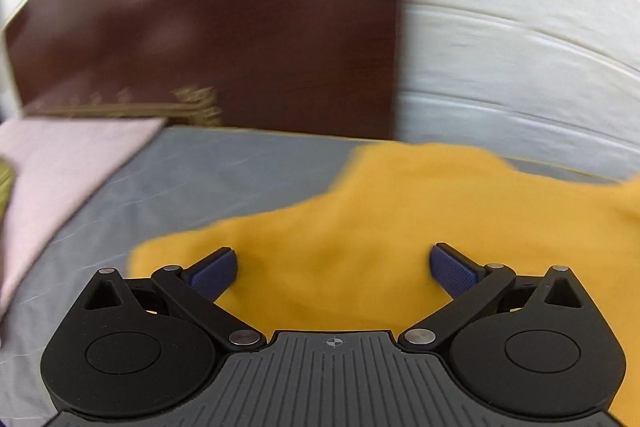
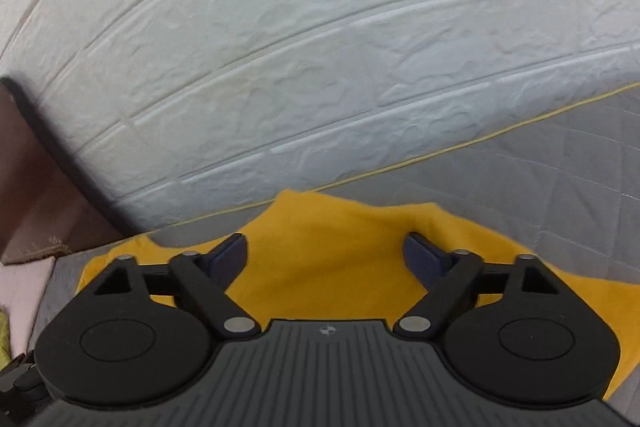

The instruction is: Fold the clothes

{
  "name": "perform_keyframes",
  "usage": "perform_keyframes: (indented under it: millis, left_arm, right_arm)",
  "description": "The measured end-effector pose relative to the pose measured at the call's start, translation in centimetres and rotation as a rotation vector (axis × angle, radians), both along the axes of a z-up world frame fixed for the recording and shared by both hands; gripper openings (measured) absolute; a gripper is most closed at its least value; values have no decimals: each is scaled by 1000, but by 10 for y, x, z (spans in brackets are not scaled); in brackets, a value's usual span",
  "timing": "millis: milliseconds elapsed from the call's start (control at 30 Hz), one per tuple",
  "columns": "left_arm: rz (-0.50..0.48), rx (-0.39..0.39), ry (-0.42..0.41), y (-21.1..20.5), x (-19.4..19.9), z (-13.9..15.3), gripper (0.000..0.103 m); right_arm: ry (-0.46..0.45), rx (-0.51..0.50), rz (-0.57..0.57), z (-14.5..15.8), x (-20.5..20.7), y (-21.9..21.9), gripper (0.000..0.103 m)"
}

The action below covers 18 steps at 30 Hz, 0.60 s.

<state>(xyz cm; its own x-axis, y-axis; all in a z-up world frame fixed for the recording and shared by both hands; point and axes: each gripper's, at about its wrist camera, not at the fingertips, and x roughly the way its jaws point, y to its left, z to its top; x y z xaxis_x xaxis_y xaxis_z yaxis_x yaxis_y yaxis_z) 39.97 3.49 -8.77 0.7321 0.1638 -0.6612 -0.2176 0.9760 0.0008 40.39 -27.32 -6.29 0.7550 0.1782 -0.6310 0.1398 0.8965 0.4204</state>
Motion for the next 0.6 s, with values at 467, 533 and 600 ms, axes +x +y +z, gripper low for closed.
perform_keyframes:
  millis: [467,533,600]
  left_arm:
    - [-174,-12,35,-7,-111,16,103]
    - [-180,74,52,-5,-125,7,102]
    - [-161,97,74,0,-137,11,102]
  right_arm:
    - [81,4,243,-5,-124,2,85]
    - [74,39,212,-5,-133,-18,78]
    - [77,72,137,2,-143,-38,87]
